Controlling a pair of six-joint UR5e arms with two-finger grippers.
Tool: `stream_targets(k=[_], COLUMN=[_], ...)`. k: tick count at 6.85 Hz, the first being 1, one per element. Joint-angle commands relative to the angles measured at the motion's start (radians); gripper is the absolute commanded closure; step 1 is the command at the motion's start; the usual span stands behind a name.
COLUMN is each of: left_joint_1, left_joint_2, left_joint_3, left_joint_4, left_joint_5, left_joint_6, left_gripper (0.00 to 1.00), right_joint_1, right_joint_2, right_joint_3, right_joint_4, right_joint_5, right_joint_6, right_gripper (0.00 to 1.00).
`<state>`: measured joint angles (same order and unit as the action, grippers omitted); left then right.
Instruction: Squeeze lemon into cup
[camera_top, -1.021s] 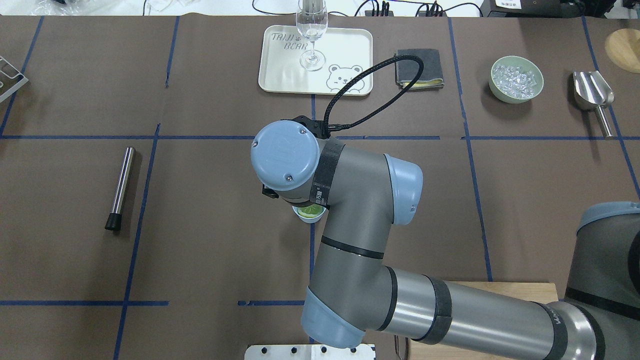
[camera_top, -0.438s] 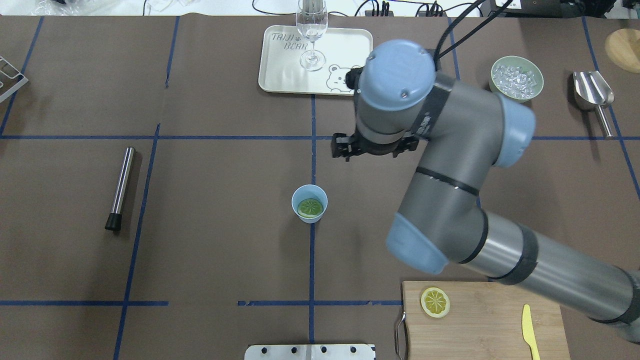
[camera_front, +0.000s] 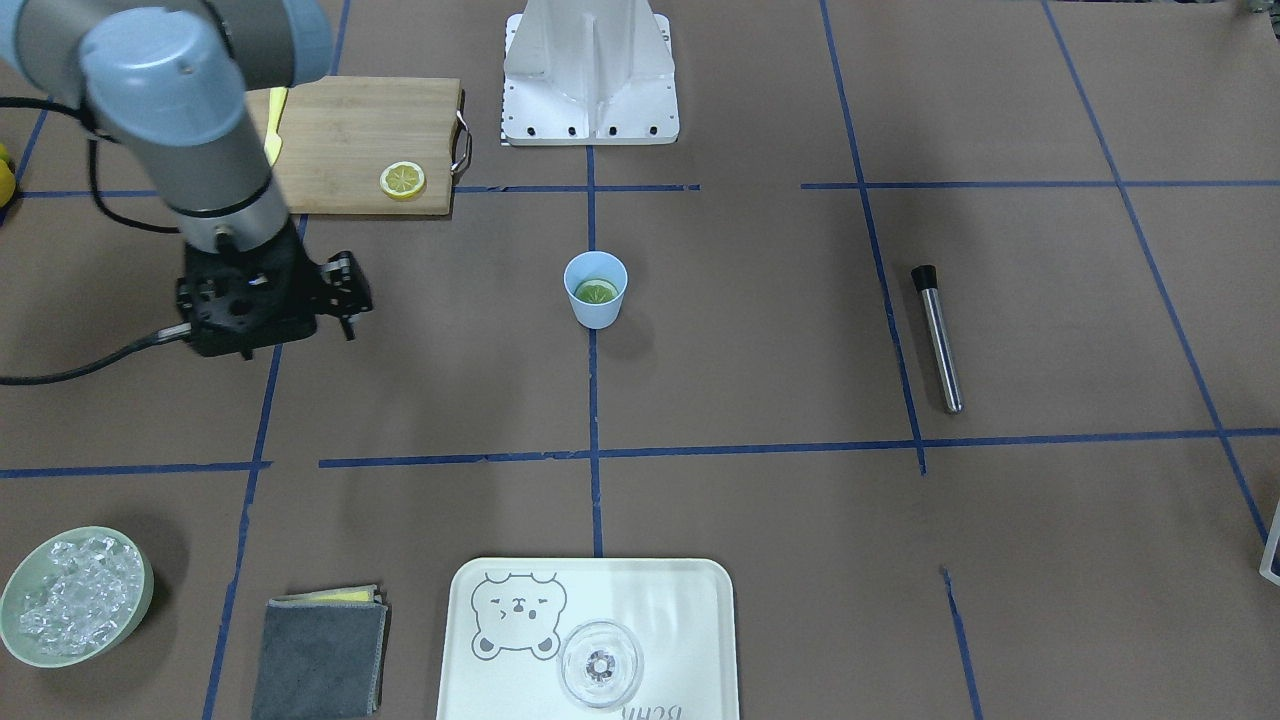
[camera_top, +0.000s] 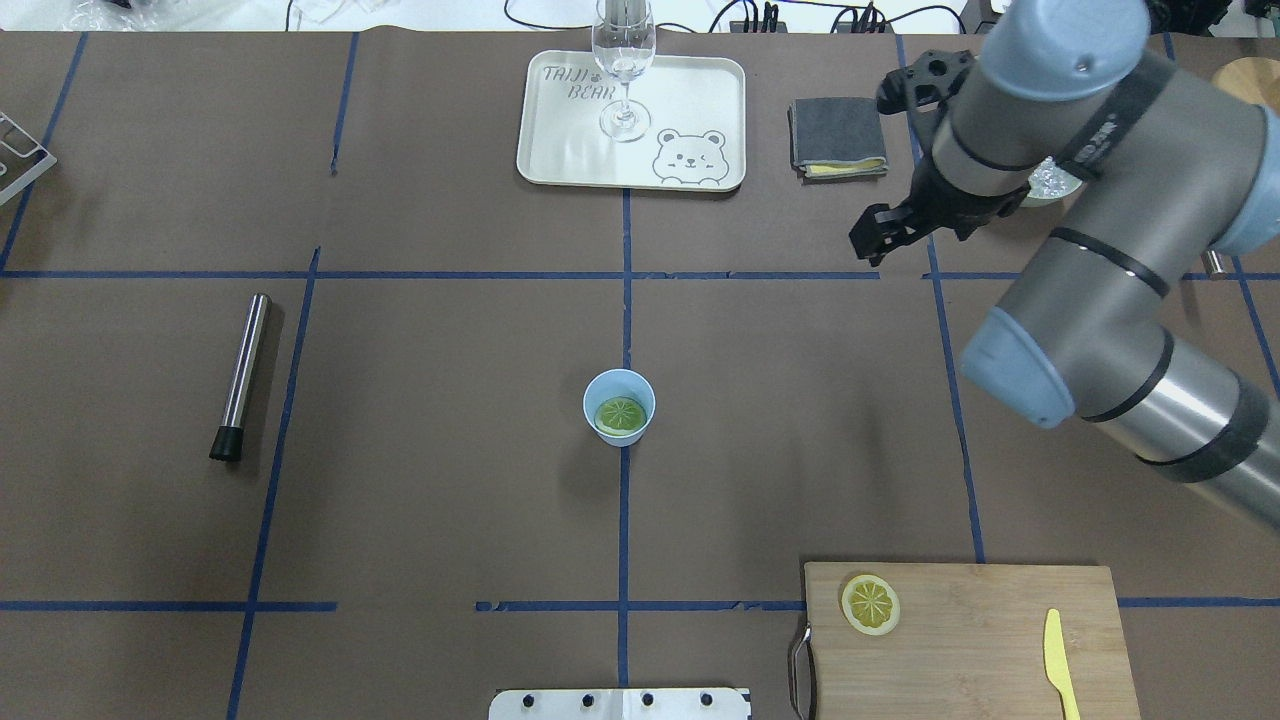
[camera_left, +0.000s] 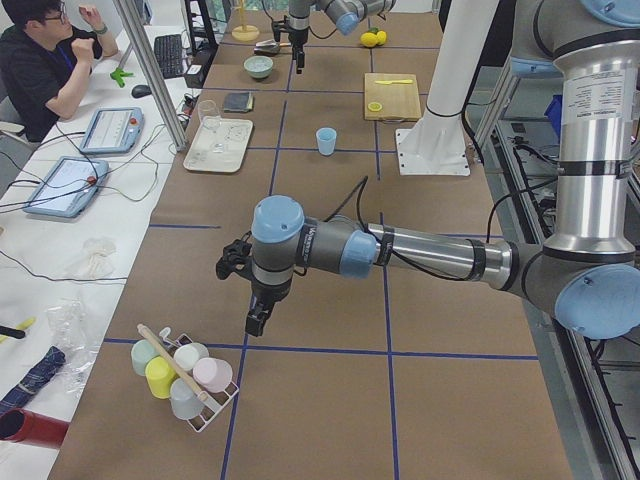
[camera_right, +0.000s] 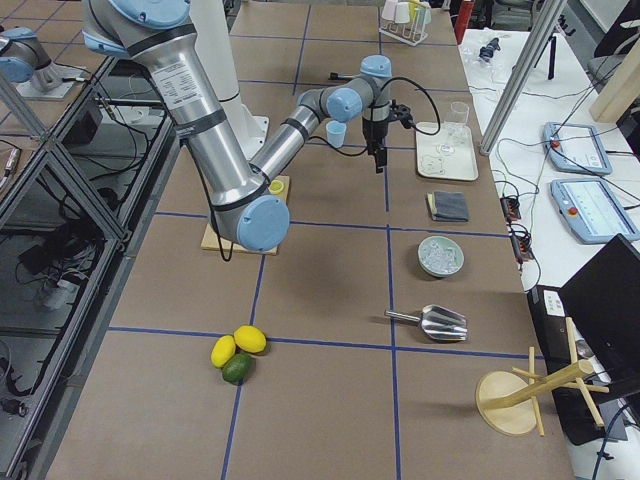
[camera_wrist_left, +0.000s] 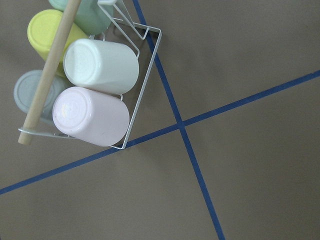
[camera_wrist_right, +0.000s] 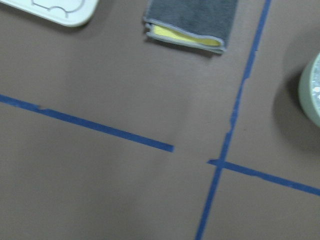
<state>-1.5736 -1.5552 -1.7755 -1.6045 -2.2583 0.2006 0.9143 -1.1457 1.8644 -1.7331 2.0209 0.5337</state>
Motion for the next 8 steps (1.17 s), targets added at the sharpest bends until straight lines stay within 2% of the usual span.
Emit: stream_targets(k=[1,2,3,4,5,6,7,8], left_joint_1=[0.004,0.004,0.013,0.035,0.14,0.195,0.263,0.347], left_joint_2=[-0.075,-0.072,-0.069,-0.065,-0.068,-0.069,-0.069,-0.072], left_joint_3=[-0.002,0.005,0.017,0.022,0.007,-0.002,-0.007,-0.016], left_joint_4=[0.036,-0.063,-0.121,-0.229,-0.25,-0.317,-0.34,-0.351], left_joint_5=[-0.026,-0.032,-0.027,-0.03,-0.015,0.023,0.042,0.045], left_joint_6=[0.014,0.004,0.02,-0.039,-0.225,-0.385,-0.526,-0.723], left_gripper=[0.0,0.0,0.0,0.0,0.0,0.0,0.0,0.16], right_joint_1=[0.249,0.35,0.414,0.499,0.571,0.631,0.647,0.649], right_joint_2=[-0.24,-0.352,-0.453,-0.506,-0.579,-0.597,-0.632,-0.631], right_joint_3=[-0.007,-0.014,-0.014,-0.014,-0.017,-0.016,-0.011,-0.016], right_joint_4=[0.089,0.089,0.089,0.095,0.095,0.095,0.095,0.095], right_joint_5=[0.129,0.159,0.16,0.165,0.173,0.235,0.245,0.243], right_joint_6=[-0.383,-0.487,-0.492,-0.511,-0.532,-0.579,-0.578,-0.575], right_gripper=[0.0,0.0,0.0,0.0,0.0,0.0,0.0,0.0])
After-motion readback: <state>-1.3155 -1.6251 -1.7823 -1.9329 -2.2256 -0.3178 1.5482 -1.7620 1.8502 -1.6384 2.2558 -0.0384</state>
